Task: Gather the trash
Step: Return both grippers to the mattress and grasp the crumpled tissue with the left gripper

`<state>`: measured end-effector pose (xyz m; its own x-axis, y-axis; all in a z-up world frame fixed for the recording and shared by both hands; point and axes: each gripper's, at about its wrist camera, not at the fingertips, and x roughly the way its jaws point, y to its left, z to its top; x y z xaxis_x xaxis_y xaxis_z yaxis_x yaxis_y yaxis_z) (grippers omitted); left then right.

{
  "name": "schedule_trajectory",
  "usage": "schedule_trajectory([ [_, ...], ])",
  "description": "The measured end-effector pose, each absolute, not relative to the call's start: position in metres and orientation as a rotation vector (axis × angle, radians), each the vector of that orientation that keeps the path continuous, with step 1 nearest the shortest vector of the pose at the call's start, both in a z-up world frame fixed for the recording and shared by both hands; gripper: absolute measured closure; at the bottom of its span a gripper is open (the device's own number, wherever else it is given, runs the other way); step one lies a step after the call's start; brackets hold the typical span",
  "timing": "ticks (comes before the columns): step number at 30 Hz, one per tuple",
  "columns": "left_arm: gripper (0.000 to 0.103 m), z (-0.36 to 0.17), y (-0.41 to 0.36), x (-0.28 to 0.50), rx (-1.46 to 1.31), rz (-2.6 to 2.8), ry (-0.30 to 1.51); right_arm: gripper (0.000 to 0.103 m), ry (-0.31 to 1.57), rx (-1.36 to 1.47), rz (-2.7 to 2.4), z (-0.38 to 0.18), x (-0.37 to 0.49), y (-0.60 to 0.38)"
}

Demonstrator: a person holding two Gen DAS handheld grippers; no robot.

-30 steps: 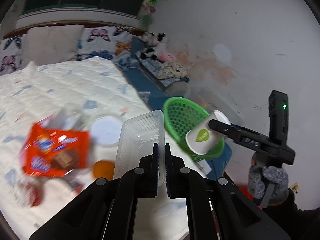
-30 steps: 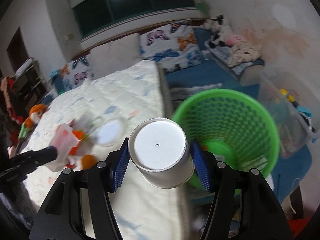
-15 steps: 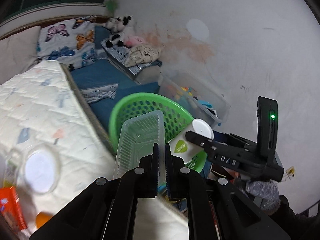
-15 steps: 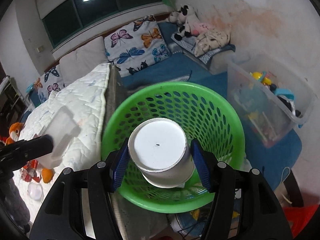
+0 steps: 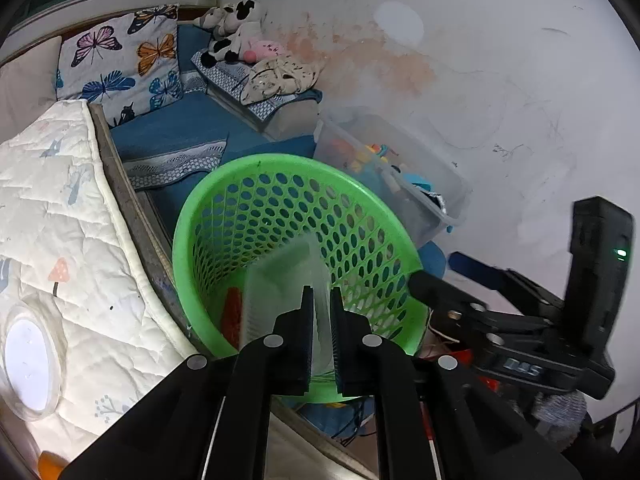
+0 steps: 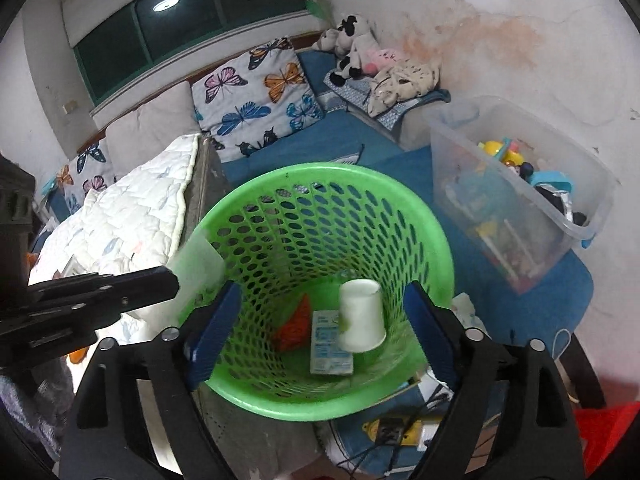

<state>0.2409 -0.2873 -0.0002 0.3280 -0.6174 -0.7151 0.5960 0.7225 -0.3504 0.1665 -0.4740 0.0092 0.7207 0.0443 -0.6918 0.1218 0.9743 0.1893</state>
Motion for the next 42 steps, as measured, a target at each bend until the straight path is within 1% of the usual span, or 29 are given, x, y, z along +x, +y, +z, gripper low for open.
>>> schedule_trajectory([
  [1, 0.093, -0.002, -0.288, 0.241, -0.032, -0.796, 0.95, 0.015, 0.757, 0.223, -0.048, 0.01, 0.164, -0.474],
  [2, 0.088, -0.003, -0.289, 0.241, -0.034, -0.794, 0.949, 0.012, 0.746, 0.218, -0.054, 0.012, 0.161, -0.474],
  [3, 0.078, -0.004, -0.289, 0.241, -0.035, -0.787, 0.948, 0.01, 0.735, 0.214, -0.06, 0.013, 0.159, -0.474],
  [5, 0.065, -0.003, -0.288, 0.239, -0.028, -0.774, 0.939, 0.008, 0.705, 0.223, -0.071, 0.017, 0.153, -0.475],
  [11, 0.063, 0.007, -0.27, 0.221, -0.031, -0.749, 0.891, 0.007, 0.665, 0.239, -0.078, 0.027, 0.141, -0.472],
  [15, 0.061, 0.014, -0.244, 0.208, -0.034, -0.703, 0.862, 0.007, 0.655, 0.194, -0.059, 0.032, 0.135, -0.457],
  [17, 0.058, 0.018, -0.224, 0.197, -0.031, -0.659, 0.84, 0.007, 0.661, 0.184, -0.032, 0.033, 0.133, -0.446],
  [18, 0.058, 0.019, -0.217, 0.195, -0.032, -0.644, 0.834, 0.007, 0.665, 0.181, -0.015, 0.033, 0.132, -0.441],
  [22, 0.057, 0.024, -0.171, 0.179, -0.04, -0.552, 0.806, 0.007, 0.682, 0.175, 0.053, 0.033, 0.131, -0.418],
  [31, 0.052, 0.024, -0.061, 0.147, -0.074, -0.296, 0.761, 0.006, 0.7, 0.112, 0.201, 0.036, 0.134, -0.348],
  [36, 0.045, 0.02, -0.002, 0.13, -0.07, -0.121, 0.729, 0.006, 0.716, 0.07, 0.295, 0.036, 0.14, -0.305],
  [39, 0.042, 0.008, 0.033, 0.123, -0.089, -0.03, 0.747, 0.006, 0.718, 0.043, 0.353, 0.037, 0.145, -0.278],
  [42, 0.041, -0.003, 0.055, 0.122, -0.137, 0.009, 0.781, 0.006, 0.727, 0.018, 0.405, 0.036, 0.148, -0.256],
])
